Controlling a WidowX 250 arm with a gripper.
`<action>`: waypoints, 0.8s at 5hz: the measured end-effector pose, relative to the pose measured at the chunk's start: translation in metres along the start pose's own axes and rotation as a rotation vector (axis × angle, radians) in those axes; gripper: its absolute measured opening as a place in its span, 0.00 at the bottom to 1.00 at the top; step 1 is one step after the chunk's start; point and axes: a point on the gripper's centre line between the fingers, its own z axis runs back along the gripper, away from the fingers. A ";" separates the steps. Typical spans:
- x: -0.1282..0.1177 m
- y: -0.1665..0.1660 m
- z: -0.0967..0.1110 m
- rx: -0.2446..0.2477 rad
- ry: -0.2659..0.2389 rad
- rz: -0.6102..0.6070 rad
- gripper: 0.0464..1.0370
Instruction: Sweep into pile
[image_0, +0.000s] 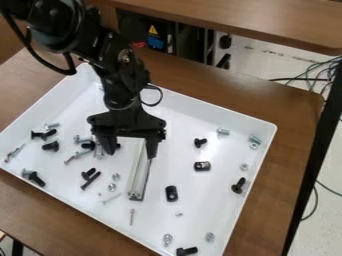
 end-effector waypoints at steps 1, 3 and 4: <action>0.001 -0.014 -0.002 -0.011 -0.016 0.000 0.96; -0.004 -0.018 -0.021 -0.005 0.040 0.016 0.96; -0.003 -0.015 -0.023 -0.010 0.045 0.027 0.96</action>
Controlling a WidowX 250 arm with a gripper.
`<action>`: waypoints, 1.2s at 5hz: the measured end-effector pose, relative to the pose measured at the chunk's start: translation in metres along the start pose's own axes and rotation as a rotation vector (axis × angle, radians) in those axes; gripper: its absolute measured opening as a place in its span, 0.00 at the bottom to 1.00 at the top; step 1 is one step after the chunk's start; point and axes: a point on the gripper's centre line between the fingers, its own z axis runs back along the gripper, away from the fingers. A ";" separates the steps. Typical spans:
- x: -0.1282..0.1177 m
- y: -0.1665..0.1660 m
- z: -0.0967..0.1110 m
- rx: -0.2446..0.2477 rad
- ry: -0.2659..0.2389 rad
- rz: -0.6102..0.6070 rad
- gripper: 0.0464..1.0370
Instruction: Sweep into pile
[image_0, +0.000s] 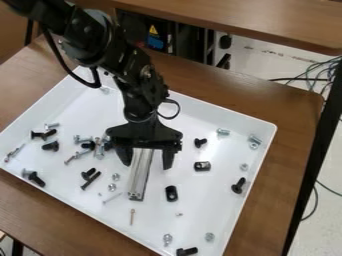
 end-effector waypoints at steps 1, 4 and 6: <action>-0.005 0.002 -0.011 0.000 0.032 -0.003 0.96; -0.001 0.003 -0.012 0.002 0.018 0.014 0.33; -0.015 -0.016 -0.012 0.059 0.045 -0.071 0.31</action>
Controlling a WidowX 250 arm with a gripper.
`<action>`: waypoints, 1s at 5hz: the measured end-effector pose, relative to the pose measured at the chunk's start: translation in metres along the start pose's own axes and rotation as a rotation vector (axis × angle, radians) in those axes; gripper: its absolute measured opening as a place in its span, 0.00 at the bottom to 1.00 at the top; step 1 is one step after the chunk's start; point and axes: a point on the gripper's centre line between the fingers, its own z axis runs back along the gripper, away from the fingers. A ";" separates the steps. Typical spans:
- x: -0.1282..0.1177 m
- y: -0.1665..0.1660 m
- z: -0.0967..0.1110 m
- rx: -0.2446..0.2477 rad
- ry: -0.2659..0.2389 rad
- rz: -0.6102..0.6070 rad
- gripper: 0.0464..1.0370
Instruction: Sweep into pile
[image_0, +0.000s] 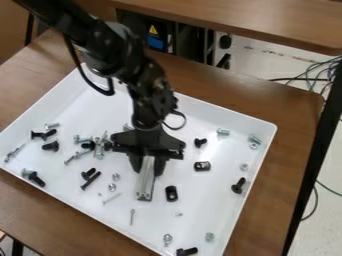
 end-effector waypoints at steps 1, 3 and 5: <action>-0.024 -0.029 0.019 -0.007 0.055 -0.247 0.31; -0.052 -0.061 0.035 -0.018 0.057 -0.656 0.31; -0.067 -0.063 0.021 -0.071 0.123 -0.899 0.31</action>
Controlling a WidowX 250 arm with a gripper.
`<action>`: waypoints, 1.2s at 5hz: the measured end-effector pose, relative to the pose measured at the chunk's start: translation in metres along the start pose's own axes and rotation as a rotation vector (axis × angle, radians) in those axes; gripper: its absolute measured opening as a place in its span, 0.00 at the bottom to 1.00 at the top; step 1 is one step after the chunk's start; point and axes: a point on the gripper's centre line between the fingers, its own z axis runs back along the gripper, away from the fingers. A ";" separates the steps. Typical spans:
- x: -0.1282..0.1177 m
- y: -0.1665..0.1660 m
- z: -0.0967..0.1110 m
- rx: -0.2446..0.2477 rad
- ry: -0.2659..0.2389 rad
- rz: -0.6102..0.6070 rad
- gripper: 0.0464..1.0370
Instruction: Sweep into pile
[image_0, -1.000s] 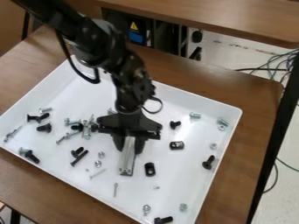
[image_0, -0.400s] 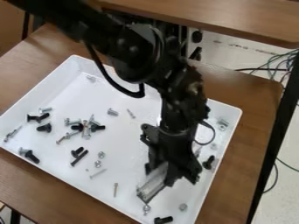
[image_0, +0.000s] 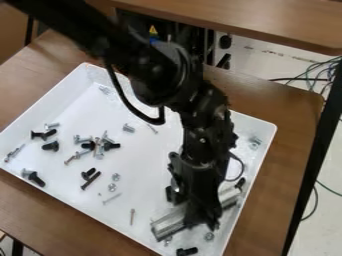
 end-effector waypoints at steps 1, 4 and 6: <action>0.008 0.000 -0.006 -0.019 0.033 -0.034 0.31; 0.058 0.017 -0.014 -0.170 0.077 0.221 0.31; 0.084 0.042 -0.010 -0.277 0.032 0.501 0.31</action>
